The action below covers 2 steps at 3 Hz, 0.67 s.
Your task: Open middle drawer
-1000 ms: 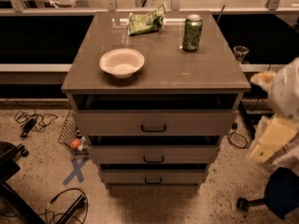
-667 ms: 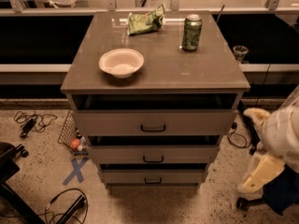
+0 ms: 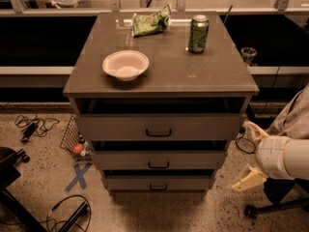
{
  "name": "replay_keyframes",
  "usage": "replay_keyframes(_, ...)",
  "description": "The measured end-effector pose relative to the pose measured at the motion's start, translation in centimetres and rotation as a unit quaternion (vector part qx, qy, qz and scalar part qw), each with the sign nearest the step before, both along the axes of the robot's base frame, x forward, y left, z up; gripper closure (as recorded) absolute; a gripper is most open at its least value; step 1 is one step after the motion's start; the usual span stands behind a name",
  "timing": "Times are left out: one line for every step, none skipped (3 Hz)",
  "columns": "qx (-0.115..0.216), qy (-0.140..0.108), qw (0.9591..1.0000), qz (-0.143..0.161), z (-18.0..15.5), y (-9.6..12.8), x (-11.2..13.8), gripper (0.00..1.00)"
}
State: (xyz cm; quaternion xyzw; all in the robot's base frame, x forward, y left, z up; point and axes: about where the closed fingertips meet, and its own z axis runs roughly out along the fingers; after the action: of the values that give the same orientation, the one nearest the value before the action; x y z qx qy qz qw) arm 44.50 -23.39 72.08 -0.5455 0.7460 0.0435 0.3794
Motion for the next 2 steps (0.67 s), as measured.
replay_keyframes(-0.009,-0.012,0.9998,-0.012,0.5,-0.5,0.7,0.0)
replay_keyframes(-0.027,0.003,0.9996,-0.006,-1.0,0.7,0.0,0.0)
